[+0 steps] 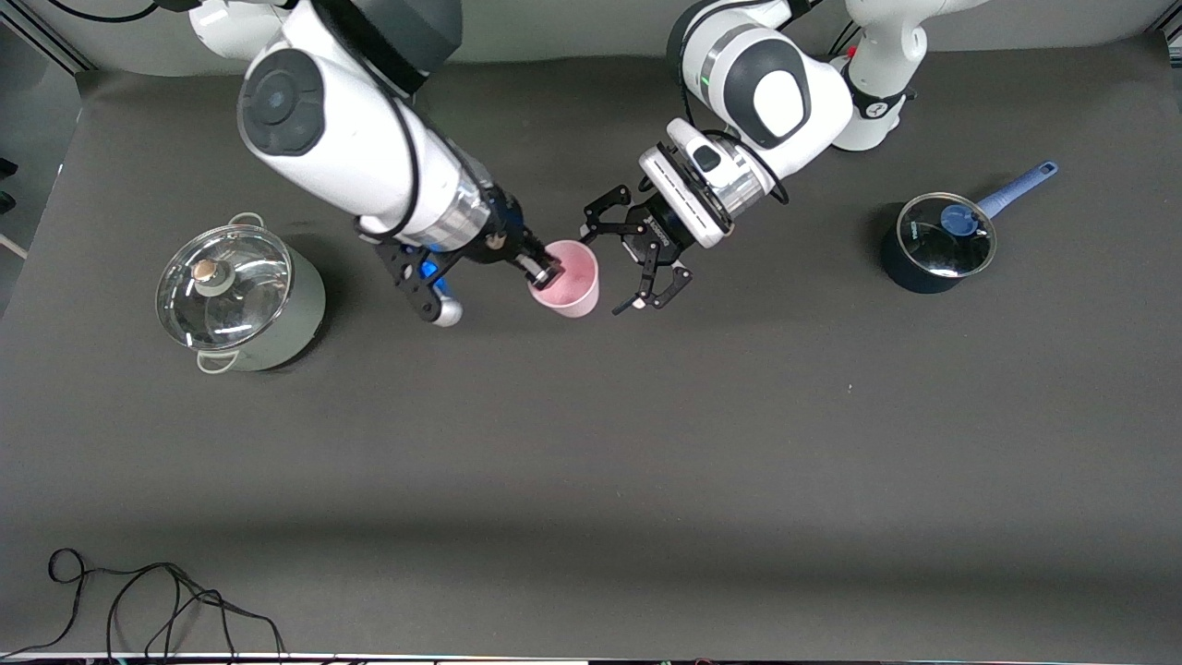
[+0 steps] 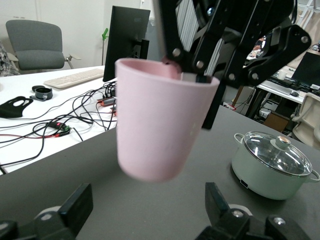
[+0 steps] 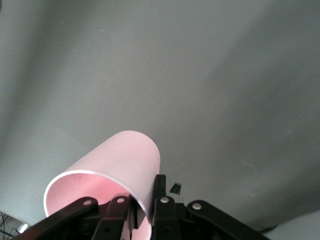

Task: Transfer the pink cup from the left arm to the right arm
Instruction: 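Open the left gripper while the right gripper pulls the cup away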

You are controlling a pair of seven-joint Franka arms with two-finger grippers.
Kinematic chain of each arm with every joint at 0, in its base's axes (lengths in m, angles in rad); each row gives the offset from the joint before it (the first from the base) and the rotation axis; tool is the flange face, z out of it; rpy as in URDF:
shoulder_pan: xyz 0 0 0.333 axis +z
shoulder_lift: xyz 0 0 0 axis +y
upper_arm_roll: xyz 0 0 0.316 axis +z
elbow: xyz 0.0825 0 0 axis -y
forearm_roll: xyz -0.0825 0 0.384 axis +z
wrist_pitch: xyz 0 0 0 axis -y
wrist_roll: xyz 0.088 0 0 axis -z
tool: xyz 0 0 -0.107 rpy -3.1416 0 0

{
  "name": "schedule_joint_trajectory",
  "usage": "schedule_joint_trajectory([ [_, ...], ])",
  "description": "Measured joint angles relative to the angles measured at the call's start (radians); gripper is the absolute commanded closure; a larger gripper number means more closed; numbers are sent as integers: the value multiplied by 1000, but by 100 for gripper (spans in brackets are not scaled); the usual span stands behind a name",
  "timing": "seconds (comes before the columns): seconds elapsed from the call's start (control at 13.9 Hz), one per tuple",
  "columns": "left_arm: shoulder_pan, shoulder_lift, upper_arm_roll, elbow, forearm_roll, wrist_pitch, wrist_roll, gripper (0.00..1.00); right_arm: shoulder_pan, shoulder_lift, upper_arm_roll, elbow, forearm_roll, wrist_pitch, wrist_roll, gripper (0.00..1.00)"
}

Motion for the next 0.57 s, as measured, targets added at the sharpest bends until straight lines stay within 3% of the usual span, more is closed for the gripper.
schedule_joint_trajectory([
  [0.29, 3, 25, 60, 0, 1, 2, -28, 0, -107, -15, -5, 10, -7, -134, -304, 100],
  [0.57, 8, 77, 145, 1, 45, 1, -27, 0, -307, -81, -13, 14, -76, -351, -746, 100],
])
